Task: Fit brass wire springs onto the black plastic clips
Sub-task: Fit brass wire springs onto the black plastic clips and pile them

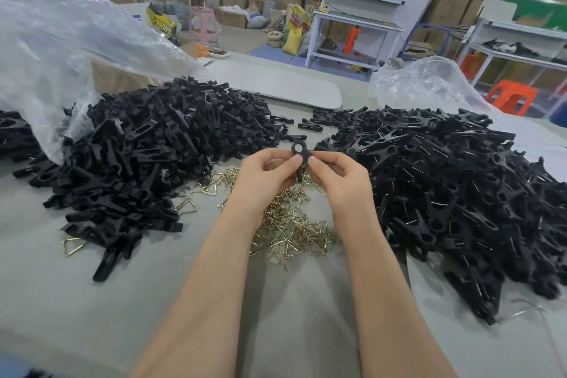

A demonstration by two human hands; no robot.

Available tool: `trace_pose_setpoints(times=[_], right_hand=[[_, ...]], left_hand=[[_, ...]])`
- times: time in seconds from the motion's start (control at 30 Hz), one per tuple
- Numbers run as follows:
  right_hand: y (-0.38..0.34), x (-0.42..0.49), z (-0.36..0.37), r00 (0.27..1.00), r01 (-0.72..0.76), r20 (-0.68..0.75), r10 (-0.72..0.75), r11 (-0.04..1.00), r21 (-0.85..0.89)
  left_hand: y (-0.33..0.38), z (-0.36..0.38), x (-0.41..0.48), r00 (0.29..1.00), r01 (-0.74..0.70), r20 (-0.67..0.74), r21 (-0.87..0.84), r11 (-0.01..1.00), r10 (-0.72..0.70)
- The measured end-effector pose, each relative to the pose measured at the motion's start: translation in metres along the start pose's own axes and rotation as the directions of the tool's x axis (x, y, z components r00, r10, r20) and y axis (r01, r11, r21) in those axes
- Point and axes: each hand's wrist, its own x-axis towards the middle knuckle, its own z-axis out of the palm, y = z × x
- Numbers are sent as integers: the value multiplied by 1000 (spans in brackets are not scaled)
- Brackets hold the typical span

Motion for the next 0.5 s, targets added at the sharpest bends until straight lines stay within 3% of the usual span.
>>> trace_pose_setpoints(times=[0.2, 0.33, 0.43, 0.5], right_hand=[[-8, 0, -8, 975, -166, 188, 118, 952, 259], [-11, -3, -4, 944, -257, 287, 162, 908, 331], [-11, 4, 15, 956, -264, 211, 202, 905, 333], [-7, 7, 40, 989, -89, 121, 85, 996, 27]], left_hand=[[8, 1, -6, 999, 14, 44, 0, 1000, -14], [16, -4, -11, 978, 84, 200, -80, 993, -66], [26, -8, -12, 998, -56, 3, -214, 975, 58], [35, -16, -9, 984, -172, -136, -513, 841, 118]])
